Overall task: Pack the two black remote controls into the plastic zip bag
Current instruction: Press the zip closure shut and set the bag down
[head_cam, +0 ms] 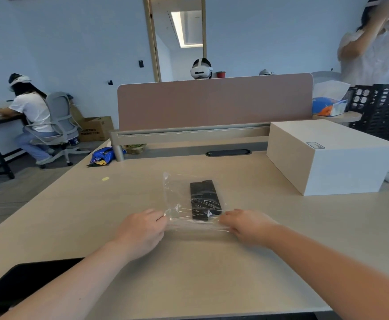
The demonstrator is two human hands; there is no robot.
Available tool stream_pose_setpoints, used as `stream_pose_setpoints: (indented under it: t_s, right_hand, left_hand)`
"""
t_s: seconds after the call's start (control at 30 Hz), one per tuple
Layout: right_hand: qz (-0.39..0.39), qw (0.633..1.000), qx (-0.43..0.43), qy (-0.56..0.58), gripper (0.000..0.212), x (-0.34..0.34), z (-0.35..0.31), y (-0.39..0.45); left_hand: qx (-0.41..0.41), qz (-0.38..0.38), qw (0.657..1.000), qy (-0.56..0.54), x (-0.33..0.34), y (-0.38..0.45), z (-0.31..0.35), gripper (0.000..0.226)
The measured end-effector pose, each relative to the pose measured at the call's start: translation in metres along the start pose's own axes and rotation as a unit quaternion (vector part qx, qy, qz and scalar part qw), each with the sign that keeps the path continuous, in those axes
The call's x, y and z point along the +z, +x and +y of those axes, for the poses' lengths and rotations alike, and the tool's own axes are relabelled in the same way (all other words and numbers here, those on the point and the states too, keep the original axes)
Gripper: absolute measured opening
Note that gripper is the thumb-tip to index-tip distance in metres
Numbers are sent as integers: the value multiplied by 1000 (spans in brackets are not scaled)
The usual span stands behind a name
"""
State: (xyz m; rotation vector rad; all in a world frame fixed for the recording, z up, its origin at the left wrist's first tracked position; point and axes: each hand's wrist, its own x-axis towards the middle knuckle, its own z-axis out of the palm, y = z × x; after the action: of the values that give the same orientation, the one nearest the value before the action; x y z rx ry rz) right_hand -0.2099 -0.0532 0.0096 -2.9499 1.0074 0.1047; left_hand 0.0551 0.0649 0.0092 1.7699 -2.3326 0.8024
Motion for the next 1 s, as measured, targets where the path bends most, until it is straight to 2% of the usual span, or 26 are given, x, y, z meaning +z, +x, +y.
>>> stream_pose_setpoints:
  t_s: [0.07,0.23,0.33,0.4,0.47,0.53,0.6,0.63,0.7,0.8,0.93,1.0]
  right_hand:
    - [-5,1000,27,-14,29,1,7,1]
    - [4,997,72,-30,22,-2,6,-3]
    - [78,994,24,-76,36,-13,-6,-9]
    - [158,985,-32,-67,41,-18,-16,-10]
    - [242,963,-93,-70,34,-18,-29,-5]
    - [286,948,-124,-60,19,-15,-46,1]
    - [297,944,-141,-39,7,-16,-62,6]
    - [299,943,-142,-34,9,-16,-68,9]
    - [303,944,-131,-17,12,-15,-73,12]
    - [296,948,-115,17,4,-15,-70,13]
    - [302,945,-109,70,21,-17,-63,9]
    - [306,940,-118,88,36,-18,-63,7]
  left_hand:
    - [11,7,1000,-8,-3,-2,-2,19]
    - [15,70,996,-60,-11,-6,4,18]
    - [17,91,993,-74,-13,-8,5,30]
    - [17,106,991,-79,-16,-9,5,31]
    - [18,124,990,-71,-18,-9,7,28]
    - [15,136,988,-69,-19,-8,10,35]
    - [4,150,986,-70,-17,-9,13,43]
    - [-1,155,985,-76,-17,-9,14,43]
    - [-3,163,982,-91,-16,-9,15,36]
    - [2,165,980,-109,-13,-10,15,30]
    - [-38,180,971,-150,-11,-13,11,31]
    - [-52,188,963,-186,-13,-13,10,21]
